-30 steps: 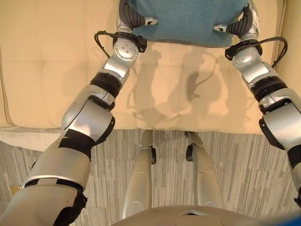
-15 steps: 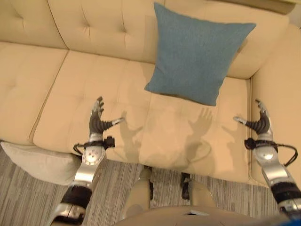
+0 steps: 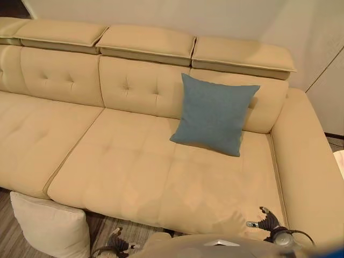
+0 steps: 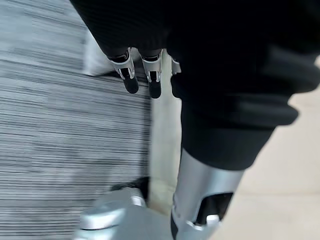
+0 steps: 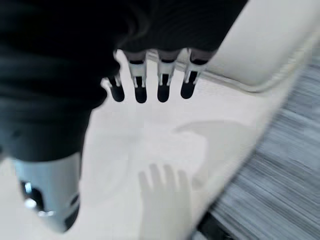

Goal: Pick up all the scattered cushions and arrange them neatly on the sofa.

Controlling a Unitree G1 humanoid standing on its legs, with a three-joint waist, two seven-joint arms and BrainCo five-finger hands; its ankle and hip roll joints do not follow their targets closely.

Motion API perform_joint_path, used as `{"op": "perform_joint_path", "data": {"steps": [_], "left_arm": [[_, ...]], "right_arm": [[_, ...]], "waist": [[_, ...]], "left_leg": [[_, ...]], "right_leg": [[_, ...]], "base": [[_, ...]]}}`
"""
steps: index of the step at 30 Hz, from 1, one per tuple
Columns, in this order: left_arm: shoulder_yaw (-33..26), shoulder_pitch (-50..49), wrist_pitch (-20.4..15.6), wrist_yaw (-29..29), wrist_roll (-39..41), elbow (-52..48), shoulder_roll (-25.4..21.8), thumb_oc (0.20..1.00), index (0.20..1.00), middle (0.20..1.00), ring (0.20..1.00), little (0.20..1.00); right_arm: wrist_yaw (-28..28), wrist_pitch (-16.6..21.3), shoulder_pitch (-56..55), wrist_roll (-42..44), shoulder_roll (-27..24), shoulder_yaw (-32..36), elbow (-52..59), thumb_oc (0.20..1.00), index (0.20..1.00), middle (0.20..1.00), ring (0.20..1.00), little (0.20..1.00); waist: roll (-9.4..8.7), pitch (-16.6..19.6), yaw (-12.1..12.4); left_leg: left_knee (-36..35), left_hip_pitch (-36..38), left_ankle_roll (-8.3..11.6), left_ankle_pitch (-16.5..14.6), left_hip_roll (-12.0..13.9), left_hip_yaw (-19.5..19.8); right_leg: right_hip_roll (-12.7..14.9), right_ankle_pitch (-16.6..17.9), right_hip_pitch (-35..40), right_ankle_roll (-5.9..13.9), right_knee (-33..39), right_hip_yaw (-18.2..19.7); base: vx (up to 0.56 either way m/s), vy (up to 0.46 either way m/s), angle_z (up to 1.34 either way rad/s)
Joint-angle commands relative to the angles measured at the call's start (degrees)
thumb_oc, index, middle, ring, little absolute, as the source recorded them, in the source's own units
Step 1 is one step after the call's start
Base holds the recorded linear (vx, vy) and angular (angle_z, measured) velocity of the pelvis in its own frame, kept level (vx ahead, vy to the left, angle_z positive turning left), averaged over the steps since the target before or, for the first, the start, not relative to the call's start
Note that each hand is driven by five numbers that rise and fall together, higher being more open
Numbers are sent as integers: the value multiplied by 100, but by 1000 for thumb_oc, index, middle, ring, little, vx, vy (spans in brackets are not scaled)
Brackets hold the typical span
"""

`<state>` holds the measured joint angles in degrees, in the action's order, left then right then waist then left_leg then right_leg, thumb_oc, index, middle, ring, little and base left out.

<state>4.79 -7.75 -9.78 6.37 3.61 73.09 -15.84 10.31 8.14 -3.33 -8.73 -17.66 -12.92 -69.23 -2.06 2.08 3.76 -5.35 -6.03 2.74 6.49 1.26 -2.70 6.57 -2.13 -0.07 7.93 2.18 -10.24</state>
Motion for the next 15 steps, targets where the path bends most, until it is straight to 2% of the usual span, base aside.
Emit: {"op": "perform_joint_path", "data": {"steps": [1, 3, 4, 5, 6, 7, 8, 10, 12, 15], "left_arm": [[-262, 401, 56, -23, -157, -206, -94, 1000, 1000, 1000, 1000, 1000], [-270, 410, 58, -8, -151, -153, -113, 1000, 1000, 1000, 1000, 1000], [-139, 521, 65, 20, -213, -199, -168, 1000, 1000, 1000, 1000, 1000], [101, 793, 56, 80, -212, -317, -167, 1000, 1000, 1000, 1000, 1000], [148, 877, 52, 100, -194, -345, -166, 1000, 1000, 1000, 1000, 1000], [171, 871, 33, 109, -158, -396, -163, 1000, 1000, 1000, 1000, 1000], [243, 950, 11, 148, -102, -426, -153, 1000, 1000, 1000, 1000, 1000], [266, 1064, 10, 191, 66, -464, -55, 1000, 1000, 1000, 1000, 1000], [256, 1070, 13, 243, 125, -406, 11, 1000, 1000, 1000, 1000, 1000], [239, 1020, 32, 248, 99, -330, 55, 1000, 1000, 1000, 1000, 1000]], "right_arm": [[79, -96, 251, 3, -30, 102, 212, 1000, 1000, 1000, 1000, 1000], [87, -141, 309, 61, -25, 124, 137, 1000, 1000, 1000, 1000, 1000], [107, -190, 404, 72, -30, 51, 105, 1000, 1000, 1000, 1000, 1000], [167, -193, 496, 217, 12, 44, 57, 1000, 1000, 1000, 1000, 1000], [201, -202, 534, 262, 10, 58, 47, 1000, 1000, 1000, 1000, 1000], [192, -212, 541, 274, 5, 41, 85, 1000, 1000, 1000, 1000, 1000], [214, -202, 568, 353, 22, 29, 102, 1000, 1000, 1000, 1000, 1000], [264, -211, 687, 352, -37, -41, 79, 1000, 1000, 1000, 1000, 1000], [312, -201, 753, 336, -110, -43, 62, 1000, 1000, 1000, 1000, 1000], [323, -233, 797, 343, -198, -33, -23, 1000, 1000, 1000, 1000, 1000]], "waist": [[-202, -350, 171], [-211, -398, 190], [-177, -548, 180], [-140, -589, 118], [-148, -565, 136], [-163, -563, 141], [-219, -534, 177], [-181, -567, 177], [-158, -636, 171], [-205, -708, 149]], "left_leg": [[35, 484, 39, -579, -201, -71], [35, 448, 17, -539, -213, -21], [35, 354, -26, -448, -192, 74], [35, 0, -30, -256, -204, 357], [35, -155, -13, -189, -224, 465], [35, -227, 16, -141, -216, 521], [35, -367, 118, -54, -222, 667], [35, -748, 435, 252, -173, 944], [62, -974, 455, 328, -220, 1029], [431, -1045, 276, 111, -274, 777]], "right_leg": [[80, 653, -216, 402, 205, -48], [71, 596, -296, 378, -8, 54], [6, 458, -557, 337, -495, 273], [-360, 39, -656, 260, -963, 853], [-412, -69, -556, 241, -917, 935], [-417, -108, -504, 205, -902, 910], [-443, -212, -342, 81, -581, 895], [-643, -236, -247, -17, -182, 838], [-720, -179, -184, -23, -17, 712], [-664, 10, -197, -31, 102, 511]], "base": [[-91, 83, -2], [-145, 44, 0], [-362, -11, 17], [-422, -64, 35], [-304, -113, 122], [-144, -202, 162], [-139, -220, 155], [-215, -244, 176], [-229, -150, 124], [-240, -63, 90]]}}
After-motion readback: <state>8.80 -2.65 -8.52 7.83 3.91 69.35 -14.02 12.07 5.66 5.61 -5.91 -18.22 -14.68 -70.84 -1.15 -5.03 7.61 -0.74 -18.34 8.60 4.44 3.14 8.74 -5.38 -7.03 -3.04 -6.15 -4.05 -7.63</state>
